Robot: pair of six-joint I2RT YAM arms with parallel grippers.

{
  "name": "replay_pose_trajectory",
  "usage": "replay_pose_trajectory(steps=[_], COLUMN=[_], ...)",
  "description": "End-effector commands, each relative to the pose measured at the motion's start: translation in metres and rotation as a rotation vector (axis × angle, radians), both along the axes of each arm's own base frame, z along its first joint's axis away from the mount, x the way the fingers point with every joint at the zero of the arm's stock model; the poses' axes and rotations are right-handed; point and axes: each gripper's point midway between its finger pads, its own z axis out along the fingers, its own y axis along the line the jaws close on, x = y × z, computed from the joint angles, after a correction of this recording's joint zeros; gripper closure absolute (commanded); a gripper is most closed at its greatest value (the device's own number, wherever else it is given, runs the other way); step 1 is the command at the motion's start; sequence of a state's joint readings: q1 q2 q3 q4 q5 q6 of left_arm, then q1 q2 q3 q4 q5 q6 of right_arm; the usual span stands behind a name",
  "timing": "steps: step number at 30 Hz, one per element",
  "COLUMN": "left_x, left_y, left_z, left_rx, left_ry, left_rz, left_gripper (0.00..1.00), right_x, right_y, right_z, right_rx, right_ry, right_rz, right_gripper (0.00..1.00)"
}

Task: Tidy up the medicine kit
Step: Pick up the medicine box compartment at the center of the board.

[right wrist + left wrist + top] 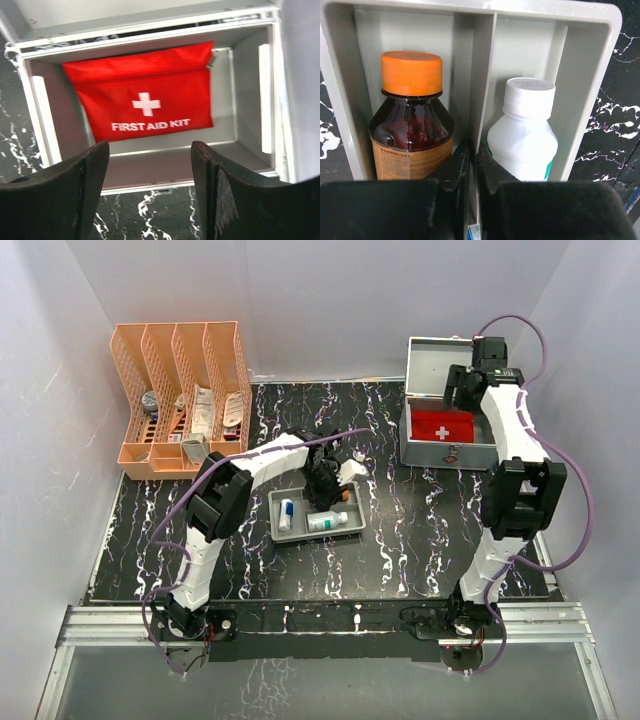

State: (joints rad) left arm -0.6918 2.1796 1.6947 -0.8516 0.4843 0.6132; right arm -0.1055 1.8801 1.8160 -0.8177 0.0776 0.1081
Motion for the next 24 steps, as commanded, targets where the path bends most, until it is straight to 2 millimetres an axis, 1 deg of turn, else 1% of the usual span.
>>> replay_pose_trajectory(steps=[1,3,4,6,7,10,14,17,19,20,24], left_x=[-0.027,-0.027,-0.027,-0.028,-0.029,-0.031,-0.028,-0.026,-0.026,-0.026,-0.029], left_y=[0.016,0.018,0.019,0.023,0.025,0.028,0.031,0.035,0.038,0.039,0.044], left_z=[0.002,0.004,0.004,0.003,0.002,0.002,0.004,0.006,0.008,0.008,0.013], left_rx=[0.044,0.042,0.043,0.046,0.049,0.056,0.067,0.078,0.085,0.087,0.088], left_ry=[0.115,0.105,0.100,0.097,0.097,0.096,0.079,0.066,0.062,0.063,0.067], left_rz=[0.048,0.049,0.051,0.053,0.053,0.053,0.051,0.054,0.054,0.058,0.069], left_gripper=[1.00,1.00,1.00,1.00,1.00,1.00,1.00,1.00,1.00,1.00,1.00], right_x=[0.024,0.021,0.020,0.017,0.016,0.013,0.015,0.017,0.018,0.018,0.018], right_y=[0.027,0.030,0.032,0.040,0.046,0.077,0.116,0.138,0.146,0.146,0.137], right_z=[0.036,0.045,0.053,0.065,0.066,0.056,0.041,0.026,0.020,0.017,0.009], right_rx=[0.034,0.033,0.028,0.020,0.013,-0.001,-0.003,-0.017,-0.019,-0.024,-0.068], right_ry=[-0.100,-0.107,-0.127,-0.157,-0.161,-0.127,-0.104,-0.075,-0.064,-0.060,-0.048], right_rz=[0.058,0.057,0.053,0.054,0.063,0.111,0.153,0.177,0.183,0.177,0.141], right_gripper=[0.38,0.38,0.38,0.38,0.38,0.38,0.37,0.36,0.35,0.35,0.34])
